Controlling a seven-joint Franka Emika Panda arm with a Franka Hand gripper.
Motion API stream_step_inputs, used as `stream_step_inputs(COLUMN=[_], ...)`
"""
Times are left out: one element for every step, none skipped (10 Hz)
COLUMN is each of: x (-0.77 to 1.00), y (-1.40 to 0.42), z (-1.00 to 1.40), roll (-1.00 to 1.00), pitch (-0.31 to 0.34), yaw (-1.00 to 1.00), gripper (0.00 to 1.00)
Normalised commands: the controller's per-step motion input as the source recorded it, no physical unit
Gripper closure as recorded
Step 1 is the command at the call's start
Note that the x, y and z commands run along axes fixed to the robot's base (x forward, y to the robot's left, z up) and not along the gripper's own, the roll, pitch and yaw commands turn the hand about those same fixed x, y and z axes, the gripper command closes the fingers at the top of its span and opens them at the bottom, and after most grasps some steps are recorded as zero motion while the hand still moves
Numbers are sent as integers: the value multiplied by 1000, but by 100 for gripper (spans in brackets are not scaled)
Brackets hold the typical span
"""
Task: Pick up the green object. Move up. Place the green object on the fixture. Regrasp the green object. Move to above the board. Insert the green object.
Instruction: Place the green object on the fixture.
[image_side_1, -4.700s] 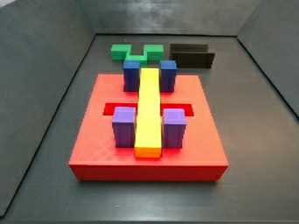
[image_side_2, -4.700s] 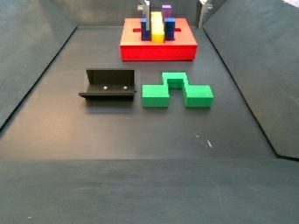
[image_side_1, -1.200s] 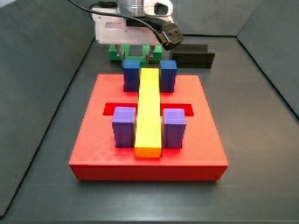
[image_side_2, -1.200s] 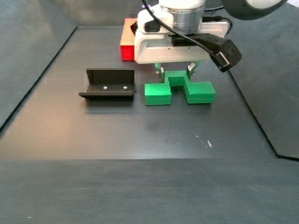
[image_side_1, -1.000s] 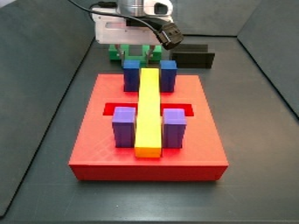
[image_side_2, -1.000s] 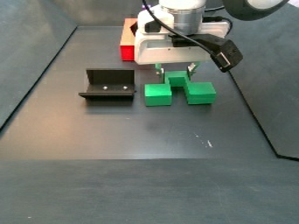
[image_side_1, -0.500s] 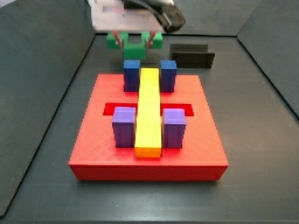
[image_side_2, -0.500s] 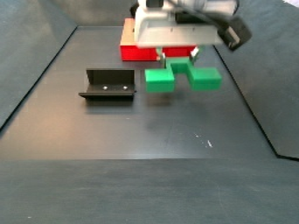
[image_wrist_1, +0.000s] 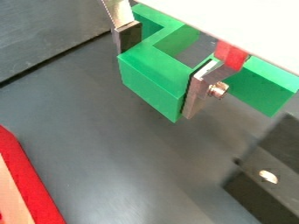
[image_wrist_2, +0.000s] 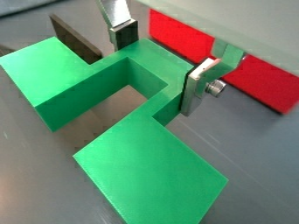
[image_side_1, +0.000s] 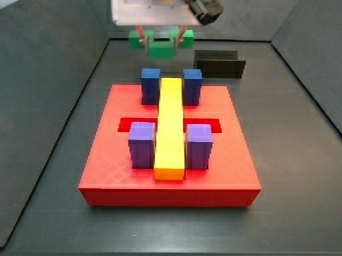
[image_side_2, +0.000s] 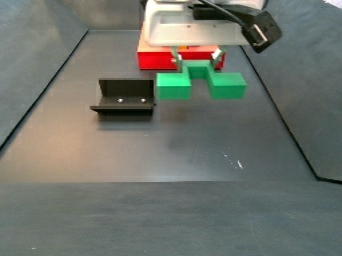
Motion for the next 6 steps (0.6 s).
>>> stream_step_inputs(x=[589,589,611,594,589,583], y=[120,117,74,66,71,83], z=[140,120,120,134,131,131], roll=[-1000,-1000,-1000,-1000,-1000,-1000], pitch=[-97,-109,-103,-97,-103,-109], yaw=[-86,-86,-129,-149,-143,-137], gripper=[100,100,100,100,100,100])
